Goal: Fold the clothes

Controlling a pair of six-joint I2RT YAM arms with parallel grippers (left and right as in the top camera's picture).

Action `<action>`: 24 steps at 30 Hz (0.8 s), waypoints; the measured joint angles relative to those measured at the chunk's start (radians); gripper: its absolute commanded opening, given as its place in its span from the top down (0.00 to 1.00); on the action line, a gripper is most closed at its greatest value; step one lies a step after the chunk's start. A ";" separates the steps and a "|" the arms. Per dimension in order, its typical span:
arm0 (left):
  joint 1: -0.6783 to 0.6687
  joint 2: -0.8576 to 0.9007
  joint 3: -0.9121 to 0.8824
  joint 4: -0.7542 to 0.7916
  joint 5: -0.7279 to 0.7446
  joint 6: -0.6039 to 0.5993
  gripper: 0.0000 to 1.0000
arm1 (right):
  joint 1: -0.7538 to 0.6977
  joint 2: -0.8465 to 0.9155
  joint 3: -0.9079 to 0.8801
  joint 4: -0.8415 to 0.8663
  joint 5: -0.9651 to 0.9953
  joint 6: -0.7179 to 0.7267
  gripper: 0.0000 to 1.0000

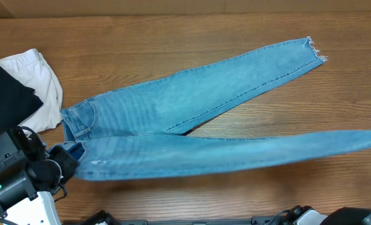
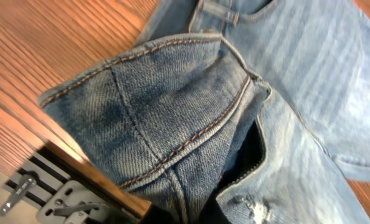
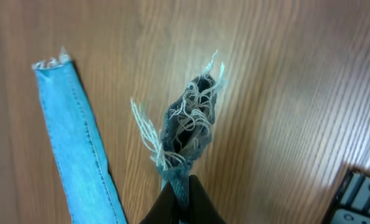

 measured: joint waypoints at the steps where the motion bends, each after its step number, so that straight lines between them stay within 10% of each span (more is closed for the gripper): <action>1: 0.000 0.005 0.000 0.023 -0.002 -0.004 0.95 | 0.016 -0.002 0.002 0.010 0.003 -0.002 0.96; 24: -0.058 0.436 0.005 0.700 0.147 -0.051 0.93 | 0.464 0.504 0.409 0.103 0.069 -0.036 0.96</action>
